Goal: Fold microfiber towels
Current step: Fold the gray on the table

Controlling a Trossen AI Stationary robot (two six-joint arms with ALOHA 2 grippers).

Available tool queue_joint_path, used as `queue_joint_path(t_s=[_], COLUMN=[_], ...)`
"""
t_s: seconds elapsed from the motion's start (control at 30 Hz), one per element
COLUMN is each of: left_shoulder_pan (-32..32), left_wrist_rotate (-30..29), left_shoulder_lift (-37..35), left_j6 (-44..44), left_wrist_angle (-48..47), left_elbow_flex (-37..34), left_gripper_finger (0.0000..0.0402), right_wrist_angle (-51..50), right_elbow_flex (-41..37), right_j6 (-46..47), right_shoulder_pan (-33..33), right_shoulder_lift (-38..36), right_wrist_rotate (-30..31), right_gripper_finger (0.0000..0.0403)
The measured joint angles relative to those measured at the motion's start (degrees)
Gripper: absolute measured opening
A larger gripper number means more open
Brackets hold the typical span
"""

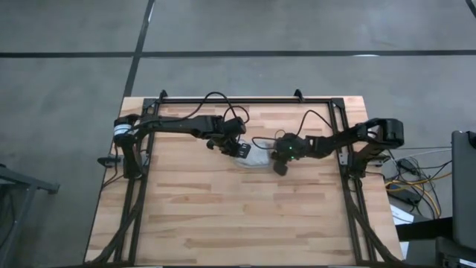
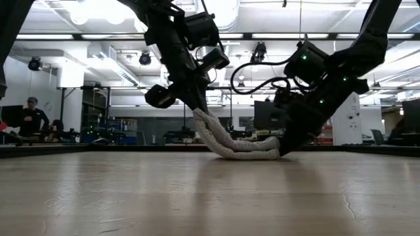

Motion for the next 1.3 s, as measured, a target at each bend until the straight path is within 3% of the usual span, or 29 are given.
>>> queue_joint_path(t_s=[0.87,1.3], left_shoulder_pan=[0.01,-0.10], left_wrist_rotate=[-0.10,-0.22], left_shoulder_lift=[0.00,0.02], left_j6=[-1.03,-1.87], left_wrist_angle=[4.01,3.88], left_elbow_flex=[-0.09,-0.09], left_gripper_finger=[0.0014,0.0014], right_wrist_angle=[5.64,3.86], right_elbow_flex=[0.06,1.84], right_j6=[3.57,3.75], right_shoulder_pan=[-0.02,-0.03], right_shoulder_lift=[0.73,0.73], right_wrist_rotate=[-3.46,-3.45], right_gripper_finger=[0.0068,0.0068])
